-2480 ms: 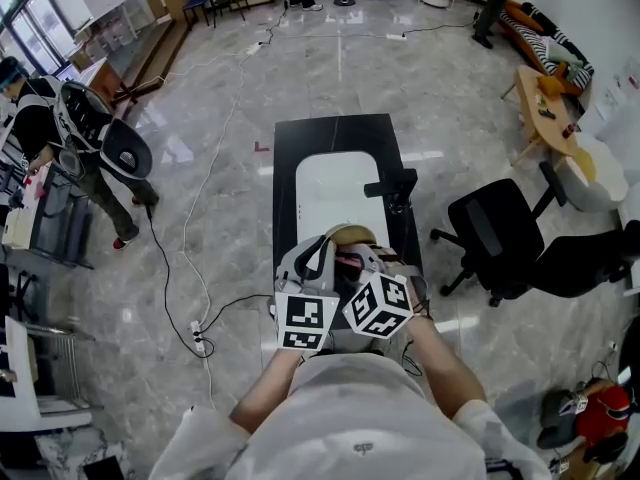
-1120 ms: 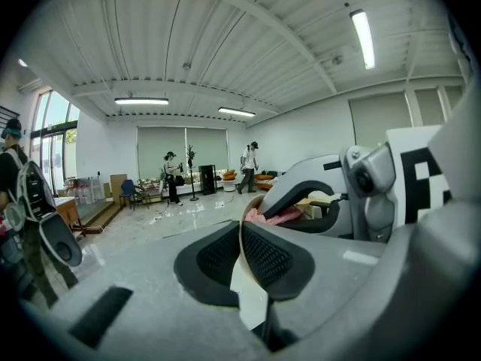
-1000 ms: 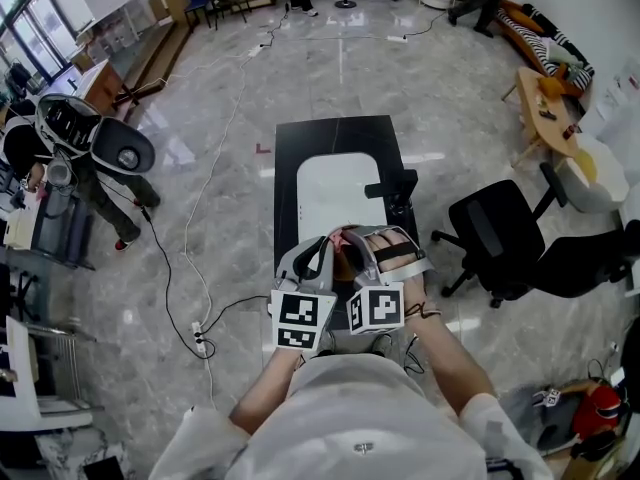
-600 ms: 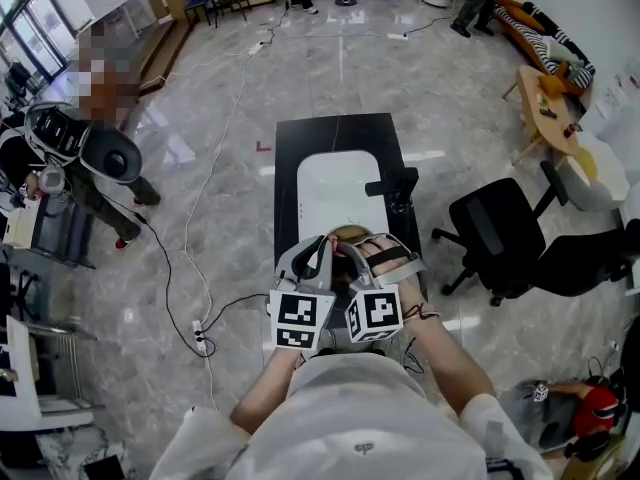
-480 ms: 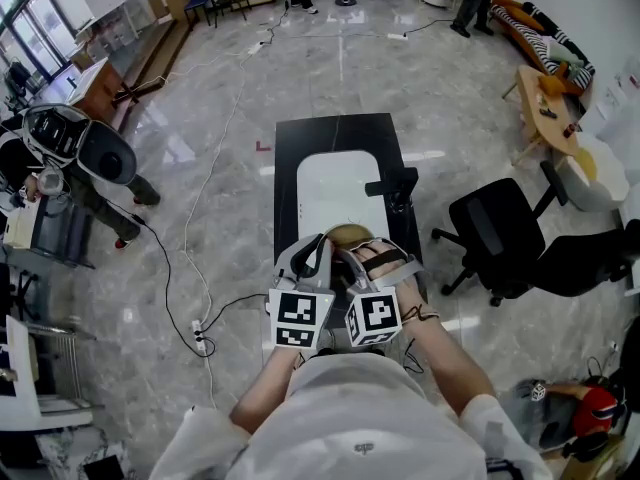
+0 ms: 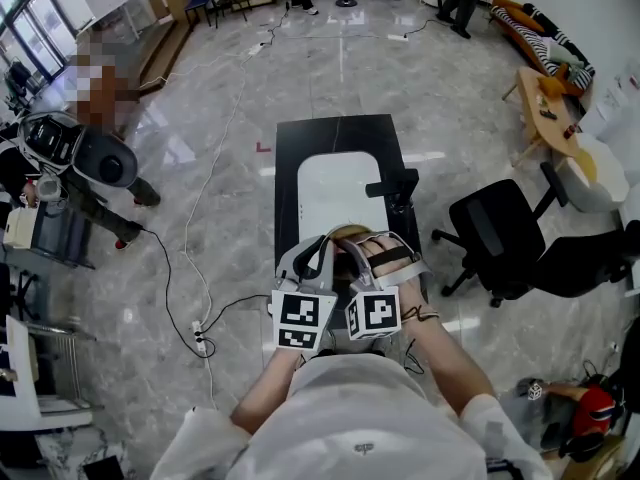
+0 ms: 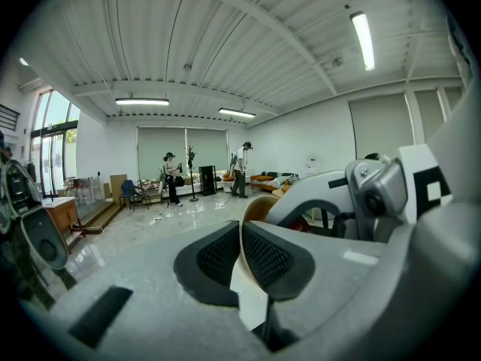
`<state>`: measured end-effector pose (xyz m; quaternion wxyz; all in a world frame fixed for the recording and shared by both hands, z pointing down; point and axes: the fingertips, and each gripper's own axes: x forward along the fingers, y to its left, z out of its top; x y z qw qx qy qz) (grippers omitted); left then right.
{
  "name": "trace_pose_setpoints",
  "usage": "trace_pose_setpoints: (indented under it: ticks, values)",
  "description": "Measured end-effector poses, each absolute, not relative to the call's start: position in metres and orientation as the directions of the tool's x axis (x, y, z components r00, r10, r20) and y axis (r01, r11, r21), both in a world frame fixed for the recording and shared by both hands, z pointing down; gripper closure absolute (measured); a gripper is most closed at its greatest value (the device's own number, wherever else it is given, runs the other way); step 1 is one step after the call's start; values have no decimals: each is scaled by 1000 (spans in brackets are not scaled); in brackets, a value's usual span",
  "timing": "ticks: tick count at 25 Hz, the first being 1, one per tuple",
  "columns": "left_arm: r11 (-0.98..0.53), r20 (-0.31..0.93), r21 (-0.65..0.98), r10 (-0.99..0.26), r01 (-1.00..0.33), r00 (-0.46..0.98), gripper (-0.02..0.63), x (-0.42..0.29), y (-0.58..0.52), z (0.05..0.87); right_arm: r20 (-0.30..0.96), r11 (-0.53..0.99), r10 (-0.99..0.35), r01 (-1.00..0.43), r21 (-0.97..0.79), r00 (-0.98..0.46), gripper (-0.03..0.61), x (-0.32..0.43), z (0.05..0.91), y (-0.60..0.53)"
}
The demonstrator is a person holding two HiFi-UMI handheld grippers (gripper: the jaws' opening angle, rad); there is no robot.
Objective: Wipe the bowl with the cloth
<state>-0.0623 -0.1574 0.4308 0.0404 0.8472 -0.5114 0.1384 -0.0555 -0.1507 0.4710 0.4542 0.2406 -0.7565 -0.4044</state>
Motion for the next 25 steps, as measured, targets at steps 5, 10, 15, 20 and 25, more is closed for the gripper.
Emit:
trace_pose_setpoints:
  ticks: [5,10,15,20,25]
  values:
    - [-476,283,-74,-852,-876,439,589,-59,-160,433,444,504,-785,-30,863,-431,552,-45,462,-165]
    - [-475,283,-79,-853,-876,437,589,-60,-161,432,441,498,-798,-36,867,-410,552,-43,463,-167]
    - [-466,273,-84,-861,-881,429,589,-65,-163,427,452,500,-811,-40,865,-371,552,-33,464,-171]
    - [-465,268,-87,-863,-881,429,589,-63,-168,424,472,516,-805,-30,856,-360,552,-29,469,-172]
    - [-462,265,-92,-865,-882,426,589,-65,-169,425,544,589,-743,4,808,-389,552,-37,486,-157]
